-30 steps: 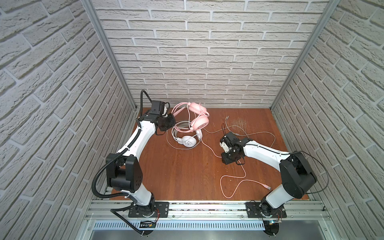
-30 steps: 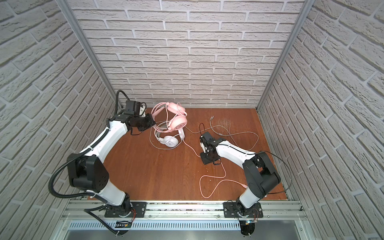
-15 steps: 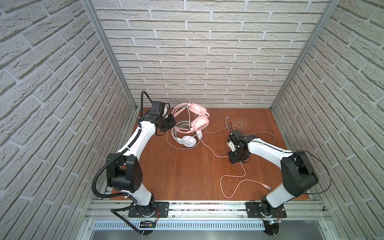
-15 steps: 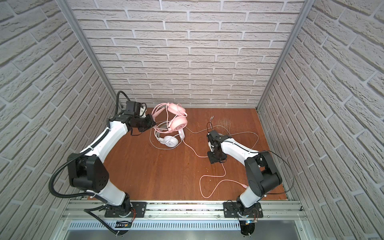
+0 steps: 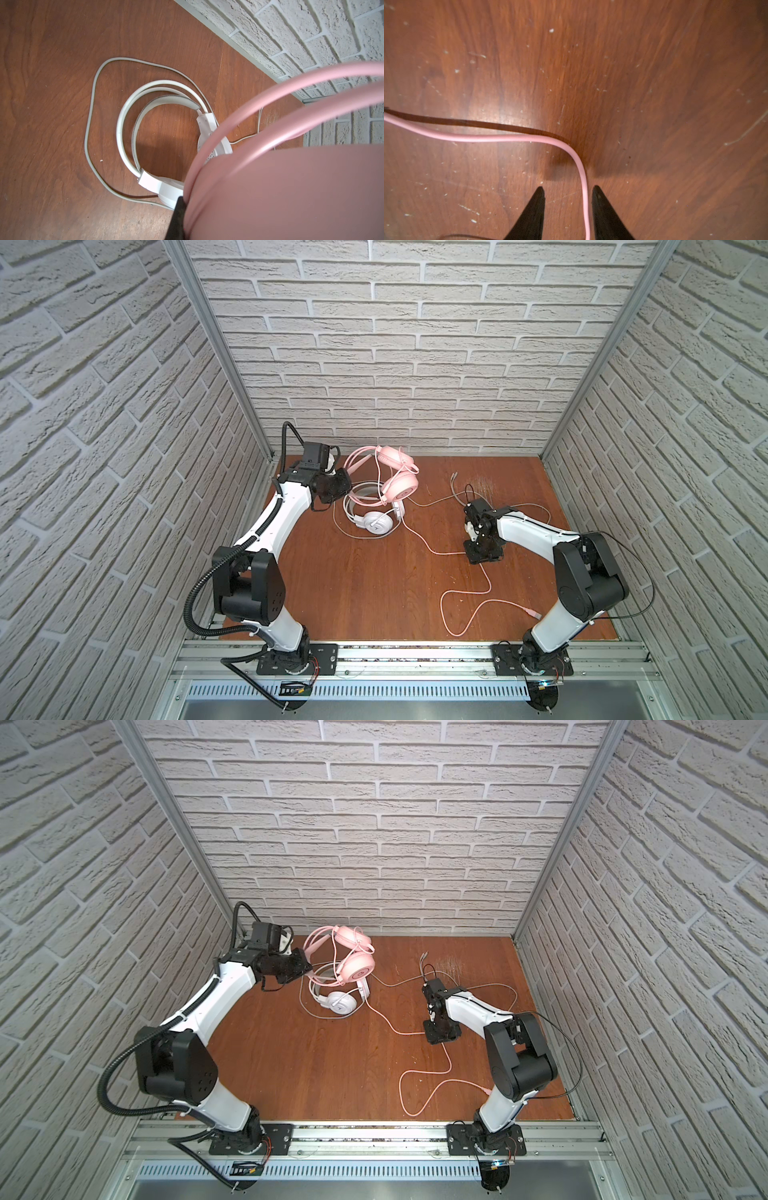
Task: Wrap the headphones
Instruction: 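Grasp the pink cable with the right gripper and lift it, then carry the held pink cable up and over the pink headset with the right gripper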
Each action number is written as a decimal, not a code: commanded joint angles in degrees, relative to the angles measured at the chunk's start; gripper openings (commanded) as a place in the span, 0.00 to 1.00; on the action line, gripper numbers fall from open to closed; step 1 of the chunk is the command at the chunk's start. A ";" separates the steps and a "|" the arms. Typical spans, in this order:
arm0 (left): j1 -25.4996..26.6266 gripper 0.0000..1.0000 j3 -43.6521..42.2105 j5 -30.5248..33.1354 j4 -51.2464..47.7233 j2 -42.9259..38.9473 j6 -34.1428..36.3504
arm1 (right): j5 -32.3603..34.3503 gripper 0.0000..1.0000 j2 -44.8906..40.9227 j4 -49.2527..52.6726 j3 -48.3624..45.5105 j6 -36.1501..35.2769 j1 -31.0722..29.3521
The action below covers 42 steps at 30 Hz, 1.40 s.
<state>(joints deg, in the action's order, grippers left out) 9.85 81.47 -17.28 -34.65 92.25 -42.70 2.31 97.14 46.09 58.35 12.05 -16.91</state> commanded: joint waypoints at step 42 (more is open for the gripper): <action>5.34 0.00 6.46 7.15 5.04 0.42 -1.00 | -12.10 0.06 -25.05 -4.01 0.28 -16.40 -8.32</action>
<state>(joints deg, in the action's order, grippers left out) 14.83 84.86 -10.28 -34.70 92.40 -43.31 -7.77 74.41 43.86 56.47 -0.25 -24.05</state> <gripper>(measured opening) 0.079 0.060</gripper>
